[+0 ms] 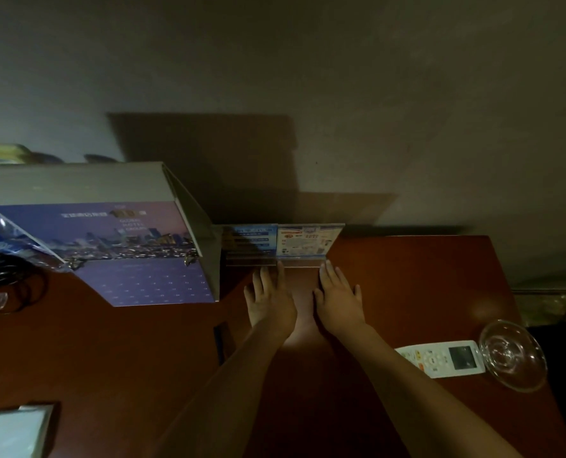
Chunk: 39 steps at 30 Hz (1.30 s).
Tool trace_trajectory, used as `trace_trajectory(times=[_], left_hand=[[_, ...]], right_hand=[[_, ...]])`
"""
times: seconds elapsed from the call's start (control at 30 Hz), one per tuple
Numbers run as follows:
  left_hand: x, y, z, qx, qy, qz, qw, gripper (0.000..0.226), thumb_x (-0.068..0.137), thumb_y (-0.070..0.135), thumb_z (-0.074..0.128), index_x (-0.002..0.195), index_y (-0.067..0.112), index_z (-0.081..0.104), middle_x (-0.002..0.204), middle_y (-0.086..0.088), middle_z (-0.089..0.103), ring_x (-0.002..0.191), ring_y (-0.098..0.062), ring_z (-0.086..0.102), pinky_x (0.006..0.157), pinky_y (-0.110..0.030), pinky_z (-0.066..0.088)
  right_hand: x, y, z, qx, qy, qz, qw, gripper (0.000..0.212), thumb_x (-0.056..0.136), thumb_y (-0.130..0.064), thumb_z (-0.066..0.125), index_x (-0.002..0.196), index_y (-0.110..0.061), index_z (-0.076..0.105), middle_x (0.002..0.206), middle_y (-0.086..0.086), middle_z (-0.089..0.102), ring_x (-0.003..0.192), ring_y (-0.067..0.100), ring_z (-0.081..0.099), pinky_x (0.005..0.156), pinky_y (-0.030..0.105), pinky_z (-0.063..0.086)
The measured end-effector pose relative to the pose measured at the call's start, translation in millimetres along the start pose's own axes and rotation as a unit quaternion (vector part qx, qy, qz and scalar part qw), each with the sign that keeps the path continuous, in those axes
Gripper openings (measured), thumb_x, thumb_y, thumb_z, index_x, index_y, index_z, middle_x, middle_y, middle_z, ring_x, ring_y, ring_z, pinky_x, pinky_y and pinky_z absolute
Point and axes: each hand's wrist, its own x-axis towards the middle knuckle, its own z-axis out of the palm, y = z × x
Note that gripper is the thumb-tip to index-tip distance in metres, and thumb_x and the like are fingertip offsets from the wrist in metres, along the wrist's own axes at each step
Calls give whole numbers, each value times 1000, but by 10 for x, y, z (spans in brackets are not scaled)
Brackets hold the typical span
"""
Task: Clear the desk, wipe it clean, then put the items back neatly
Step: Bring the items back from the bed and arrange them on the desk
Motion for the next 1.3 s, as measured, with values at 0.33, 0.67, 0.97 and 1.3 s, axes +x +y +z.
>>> trace_trajectory(times=[0.33,0.67,0.97,1.3], left_hand=[[18,-20,-22,4,12,-4,1000,73,98,33,39,150,24,-12,155,-13,0,143,-30,8,114,-44,18],[-189,-195,-109,-15,41,4,999,68,97,28,41,152,19,1,151,-14,10,138,-27,19,110,-36,25],[-1107,-1056,21,-174,3,-112,978,64,88,45,59,135,11,31,130,-8,36,122,-22,42,94,-30,44],[-1169,-1003,113,-241,-21,-102,965,49,92,30,58,134,13,38,133,-6,37,112,-23,53,88,-30,49]], right_hand=[[63,-9,7,0,3,-6,1000,60,103,-32,27,152,-21,-4,160,-5,-9,147,14,-7,116,50,1],[-94,7,58,31,47,-24,998,63,101,-30,37,152,-20,3,160,2,2,147,20,8,117,43,13],[-922,-234,730,1,13,-111,994,54,100,-34,39,149,-17,23,158,3,13,145,20,11,114,28,13],[-1116,-19,727,-50,16,-161,986,54,102,-35,35,151,-22,19,160,-2,7,147,15,6,117,31,6]])
